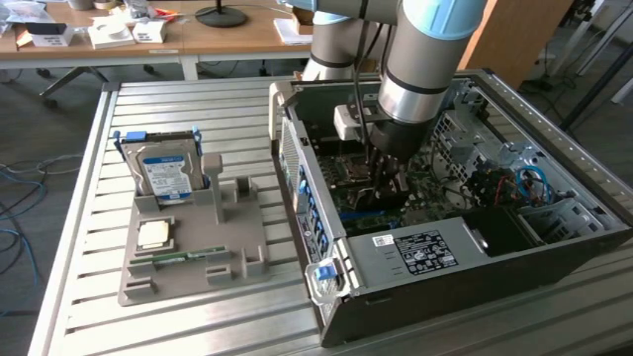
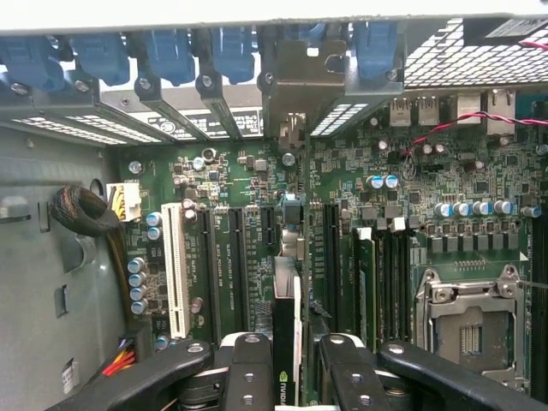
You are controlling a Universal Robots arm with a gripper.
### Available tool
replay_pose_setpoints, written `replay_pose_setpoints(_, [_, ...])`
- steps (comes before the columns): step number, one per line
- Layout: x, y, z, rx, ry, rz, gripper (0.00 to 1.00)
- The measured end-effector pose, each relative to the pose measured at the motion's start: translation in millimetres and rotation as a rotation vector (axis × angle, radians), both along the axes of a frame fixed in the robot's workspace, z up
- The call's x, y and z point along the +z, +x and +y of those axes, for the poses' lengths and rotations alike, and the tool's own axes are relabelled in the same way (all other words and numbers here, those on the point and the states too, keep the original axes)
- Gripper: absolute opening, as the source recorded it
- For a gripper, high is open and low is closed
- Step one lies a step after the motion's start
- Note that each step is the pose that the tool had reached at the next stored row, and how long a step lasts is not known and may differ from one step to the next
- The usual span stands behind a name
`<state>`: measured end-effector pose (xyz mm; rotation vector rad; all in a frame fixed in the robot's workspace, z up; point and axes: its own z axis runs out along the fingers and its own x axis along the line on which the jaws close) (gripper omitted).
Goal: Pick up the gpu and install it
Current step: 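Insert the gpu into the slot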
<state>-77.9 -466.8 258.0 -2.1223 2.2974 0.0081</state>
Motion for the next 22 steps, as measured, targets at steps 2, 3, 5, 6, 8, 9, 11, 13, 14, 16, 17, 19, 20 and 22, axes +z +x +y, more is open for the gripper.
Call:
replay_pose_setpoints(2, [0.0,0.4,0.0,0.000,0.0000,0.0000,0.26])
replay_pose_setpoints(3, [0.0,0.6,0.0,0.000,0.0001,0.0000,0.26])
replay_pose_setpoints(5, [0.0,1.1,0.0,0.000,0.0001,0.0000,0.26])
replay_pose_setpoints(6, [0.0,1.3,0.0,0.000,0.0001,0.0000,0.26])
replay_pose_setpoints(8, [0.0,1.3,0.0,0.000,0.0001,0.0000,0.26])
replay_pose_setpoints(9, [0.0,1.4,0.1,0.000,0.0001,0.0000,0.26])
replay_pose_setpoints(11, [-0.2,1.5,1.1,0.000,0.0001,0.0000,0.26])
replay_pose_setpoints(13, [-0.9,1.5,1.0,0.000,0.0002,0.0000,0.26])
replay_pose_setpoints(14, [-1.1,1.5,1.0,0.000,0.0000,0.0001,0.26])
replay_pose_setpoints(16, [-1.7,1.4,1.1,0.000,0.0000,0.0001,0.26])
replay_pose_setpoints(17, [-2.1,1.4,1.1,0.000,0.0001,0.0000,0.26])
replay_pose_setpoints(19, [-2.6,1.4,1.0,0.000,0.0000,0.0001,0.26])
replay_pose_setpoints(20, [-3.2,1.4,1.1,0.000,0.0002,0.0000,0.26])
replay_pose_setpoints(22, [-4.0,1.4,1.1,0.000,0.0001,0.0000,0.26])
